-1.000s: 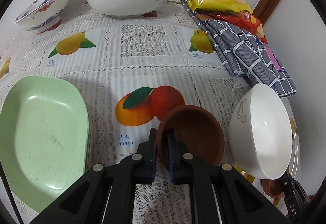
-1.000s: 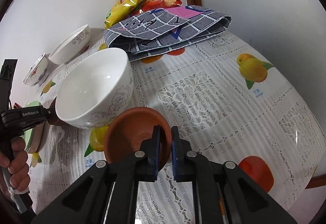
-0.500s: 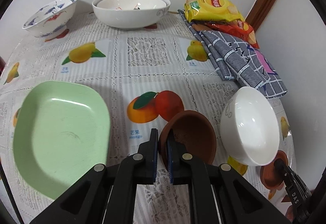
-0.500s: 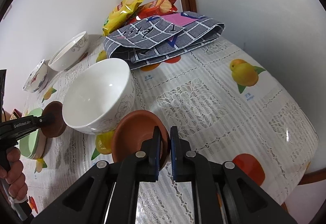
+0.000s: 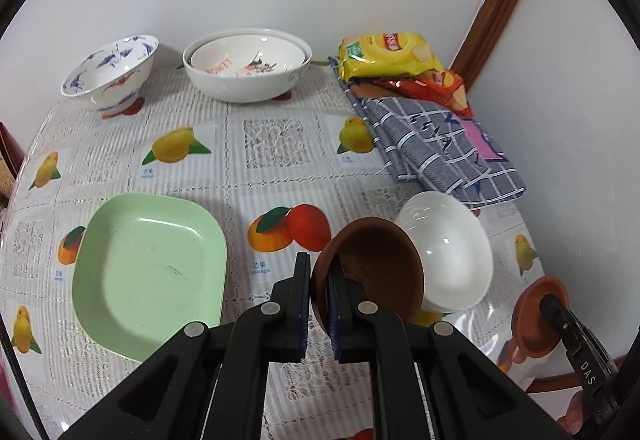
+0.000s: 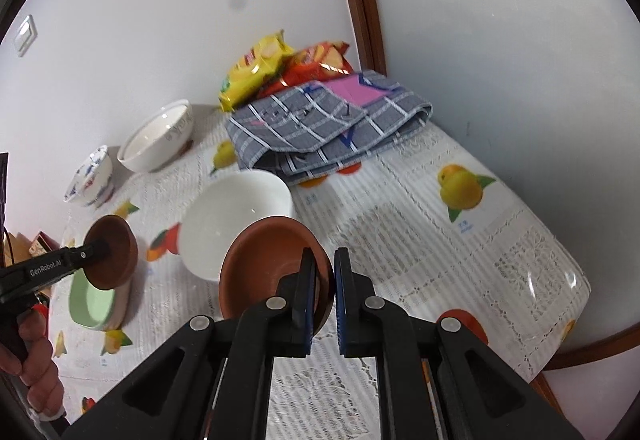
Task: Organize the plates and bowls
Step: 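Carry the right tool's brown bowl over the white bowl while the left tool holds its brown bowl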
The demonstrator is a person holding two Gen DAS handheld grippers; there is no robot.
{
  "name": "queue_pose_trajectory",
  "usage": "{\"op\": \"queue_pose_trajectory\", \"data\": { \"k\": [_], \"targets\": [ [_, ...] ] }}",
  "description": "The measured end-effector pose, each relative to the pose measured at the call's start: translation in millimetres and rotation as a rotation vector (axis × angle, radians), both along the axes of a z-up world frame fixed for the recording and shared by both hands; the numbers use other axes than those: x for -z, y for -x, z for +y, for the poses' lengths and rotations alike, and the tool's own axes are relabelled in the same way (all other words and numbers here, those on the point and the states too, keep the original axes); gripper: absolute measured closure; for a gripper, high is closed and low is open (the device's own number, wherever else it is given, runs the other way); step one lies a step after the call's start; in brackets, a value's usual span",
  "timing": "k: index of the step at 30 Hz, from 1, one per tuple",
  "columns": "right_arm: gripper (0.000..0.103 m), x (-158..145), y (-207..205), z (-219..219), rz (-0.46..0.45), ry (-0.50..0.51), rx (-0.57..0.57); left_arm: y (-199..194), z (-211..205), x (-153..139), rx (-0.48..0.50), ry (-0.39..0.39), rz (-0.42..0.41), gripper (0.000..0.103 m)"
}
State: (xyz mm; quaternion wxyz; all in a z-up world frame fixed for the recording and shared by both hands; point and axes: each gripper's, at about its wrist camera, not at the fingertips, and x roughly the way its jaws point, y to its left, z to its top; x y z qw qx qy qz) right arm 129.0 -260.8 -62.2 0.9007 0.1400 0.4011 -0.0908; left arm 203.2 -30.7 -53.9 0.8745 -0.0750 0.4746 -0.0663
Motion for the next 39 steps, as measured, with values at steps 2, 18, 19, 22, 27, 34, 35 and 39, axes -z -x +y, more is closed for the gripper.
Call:
{"op": "queue_pose_trajectory", "data": {
  "k": [2,18,19,22,27,34,35,39],
  "targets": [
    [0.094,-8,0,2,-0.020,-0.005,-0.008,2,-1,-6,0.002,-0.003,-0.010,0.095],
    [0.094,-29,-18,22,-0.061,0.012,-0.054,-6,2,-30,-0.003,-0.013,-0.049,0.095],
    [0.094,-28,-19,23,-0.060,0.011,-0.058,-8,3,-30,-0.005,-0.014,-0.048,0.095],
    [0.094,-24,-27,27,-0.054,0.008,-0.068,-13,6,-27,-0.009,-0.020,-0.046,0.095],
    [0.094,-11,-43,35,-0.025,0.005,-0.092,-21,12,-22,-0.017,-0.028,-0.040,0.095],
    [0.094,10,-63,43,0.022,0.007,-0.112,-32,19,-9,-0.026,-0.025,-0.016,0.095],
    [0.094,13,-66,43,0.030,0.007,-0.112,-33,19,-6,-0.024,-0.025,-0.013,0.095],
    [0.094,25,-74,48,0.059,0.042,-0.105,-38,21,3,-0.021,-0.018,0.005,0.095]
  ]
}}
